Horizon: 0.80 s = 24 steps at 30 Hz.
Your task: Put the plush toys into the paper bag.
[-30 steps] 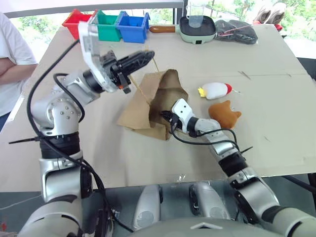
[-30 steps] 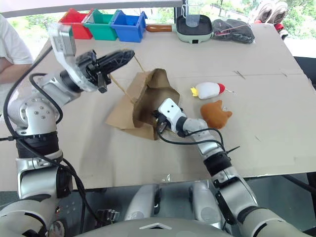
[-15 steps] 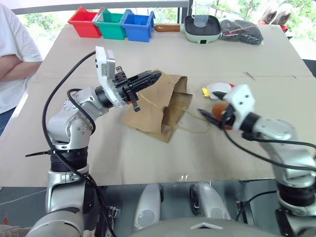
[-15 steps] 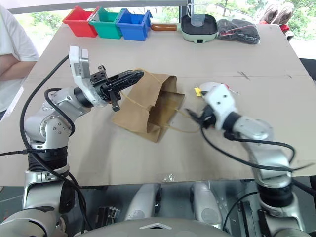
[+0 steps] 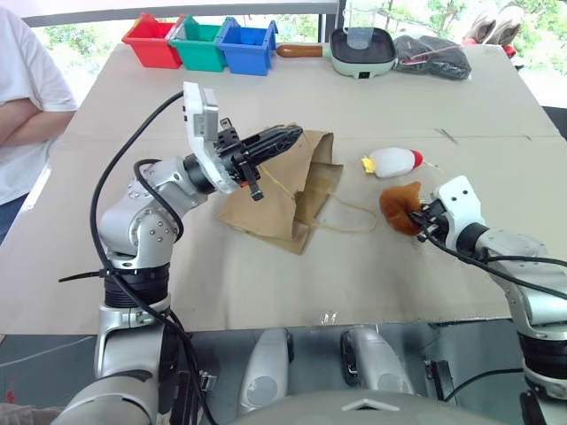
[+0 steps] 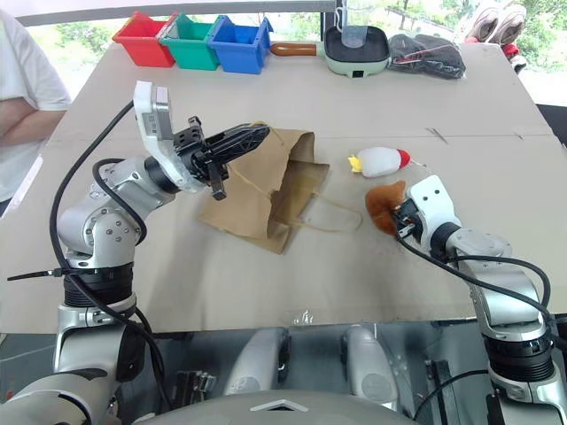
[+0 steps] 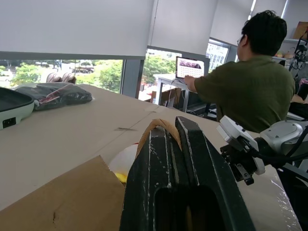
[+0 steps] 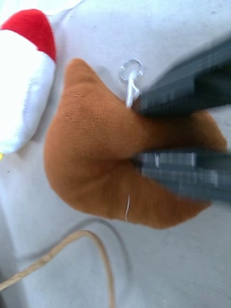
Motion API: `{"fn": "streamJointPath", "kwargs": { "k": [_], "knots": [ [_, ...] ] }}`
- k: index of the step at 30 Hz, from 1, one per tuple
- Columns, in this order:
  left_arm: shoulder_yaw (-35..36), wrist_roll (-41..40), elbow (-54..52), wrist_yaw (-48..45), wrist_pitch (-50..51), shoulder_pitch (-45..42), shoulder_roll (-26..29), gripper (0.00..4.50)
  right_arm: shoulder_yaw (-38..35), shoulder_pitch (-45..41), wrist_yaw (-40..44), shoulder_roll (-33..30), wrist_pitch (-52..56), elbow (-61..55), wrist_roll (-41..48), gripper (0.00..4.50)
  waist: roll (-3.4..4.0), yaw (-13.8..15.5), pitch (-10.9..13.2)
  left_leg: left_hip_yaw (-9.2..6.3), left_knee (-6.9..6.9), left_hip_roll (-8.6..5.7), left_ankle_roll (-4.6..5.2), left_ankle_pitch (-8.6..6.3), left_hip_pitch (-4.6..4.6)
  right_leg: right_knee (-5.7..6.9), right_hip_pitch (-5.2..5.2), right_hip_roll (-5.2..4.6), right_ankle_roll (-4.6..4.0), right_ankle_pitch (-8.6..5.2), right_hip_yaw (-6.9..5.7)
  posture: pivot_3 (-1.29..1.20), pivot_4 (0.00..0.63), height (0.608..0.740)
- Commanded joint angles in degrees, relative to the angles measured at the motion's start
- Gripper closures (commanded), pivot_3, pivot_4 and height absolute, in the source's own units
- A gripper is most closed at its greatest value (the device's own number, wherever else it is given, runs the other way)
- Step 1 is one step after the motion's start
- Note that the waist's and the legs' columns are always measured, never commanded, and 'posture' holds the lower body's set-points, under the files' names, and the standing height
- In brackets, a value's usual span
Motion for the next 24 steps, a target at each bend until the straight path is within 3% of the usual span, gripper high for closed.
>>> {"fn": "streamJointPath", "kwargs": {
  "k": [1,7,12,24],
  "knots": [
    [0.16,-2.02,-2.53,-0.67,0.44,-1.55,-0.14,4.50,-6.08,-2.71,5.23,1.17,-3.64,-5.59,9.52,4.46,0.00,0.00,0.01,0.00,0.00,0.00,0.00,0.00,-0.01,0.00,0.00,0.00,0.00,0.00,0.00,0.00,0.150,0.740],
    [0.14,-2.53,-1.77,-1.30,0.86,-2.46,-0.22,4.50,-0.02,-11.47,4.96,2.40,-1.56,-5.08,13.31,4.46,0.01,-0.63,0.02,-0.09,-0.01,0.02,0.00,0.00,0.00,0.02,0.00,0.03,0.00,0.00,-0.07,0.00,0.150,0.740],
    [-0.60,-2.15,-1.08,-0.79,0.23,-3.95,-1.91,4.50,14.24,-20.16,4.73,5.53,-4.64,6.84,6.66,4.46,0.01,-0.85,0.02,-0.07,-0.01,0.01,0.00,0.00,-0.01,0.02,-0.01,0.02,-0.01,0.01,-0.06,0.00,0.150,0.740],
    [-2.44,0.45,-0.07,-1.41,-1.78,-2.17,-2.94,4.50,22.88,-35.17,18.49,20.56,-20.76,36.56,6.17,4.46,0.03,-1.27,0.05,-0.09,-0.03,0.02,0.00,0.00,-0.03,0.04,-0.04,0.02,-0.02,0.01,-0.09,0.00,0.150,0.740]
  ]
}}
